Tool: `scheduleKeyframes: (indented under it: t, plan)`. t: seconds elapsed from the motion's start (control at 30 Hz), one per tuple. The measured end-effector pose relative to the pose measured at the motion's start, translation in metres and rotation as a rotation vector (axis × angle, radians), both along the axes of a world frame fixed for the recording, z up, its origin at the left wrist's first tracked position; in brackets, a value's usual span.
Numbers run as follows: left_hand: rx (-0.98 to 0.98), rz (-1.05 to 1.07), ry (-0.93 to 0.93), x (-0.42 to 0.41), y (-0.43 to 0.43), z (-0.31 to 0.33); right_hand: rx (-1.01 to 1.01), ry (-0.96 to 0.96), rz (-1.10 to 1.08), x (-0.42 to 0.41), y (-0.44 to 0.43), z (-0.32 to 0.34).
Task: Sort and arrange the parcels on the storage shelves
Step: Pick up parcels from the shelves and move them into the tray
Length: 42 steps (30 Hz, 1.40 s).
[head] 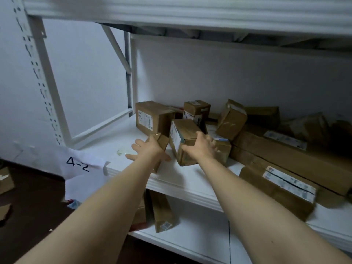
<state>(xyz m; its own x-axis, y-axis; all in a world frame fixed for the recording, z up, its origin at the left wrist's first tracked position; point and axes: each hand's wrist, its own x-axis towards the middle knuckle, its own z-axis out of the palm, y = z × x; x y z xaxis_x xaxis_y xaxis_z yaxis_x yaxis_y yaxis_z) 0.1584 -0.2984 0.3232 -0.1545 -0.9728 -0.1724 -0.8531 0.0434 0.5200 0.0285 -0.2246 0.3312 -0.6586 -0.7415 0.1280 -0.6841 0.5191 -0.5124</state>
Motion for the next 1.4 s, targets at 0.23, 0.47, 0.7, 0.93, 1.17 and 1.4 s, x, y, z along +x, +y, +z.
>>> scheduleKeyframes:
  t: [0.23,0.47,0.7,0.93,1.17,1.4]
  plan:
    - [0.021,-0.029,-0.024,-0.011,-0.04,-0.015,0.156,0.066,-0.104,-0.015,-0.039,-0.006]
    - [0.028,-0.049,-0.102,-0.012,-0.06,-0.012,0.211,0.161,-0.138,-0.015,-0.054,-0.008]
    - [-0.155,-0.108,-0.027,-0.023,-0.052,0.009,-0.104,-0.025,-0.078,-0.01,-0.046,-0.004]
    - [-0.188,-0.185,0.438,-0.039,-0.026,0.016,-0.393,-0.331,-0.116,-0.029,-0.007,0.006]
    - [0.162,0.063,0.884,-0.063,0.015,0.029,-0.648,-0.843,-0.159,-0.051,0.038,0.002]
    - [0.573,0.024,0.991,-0.069,0.052,0.022,-0.698,-1.414,-0.119,-0.065,0.083,0.004]
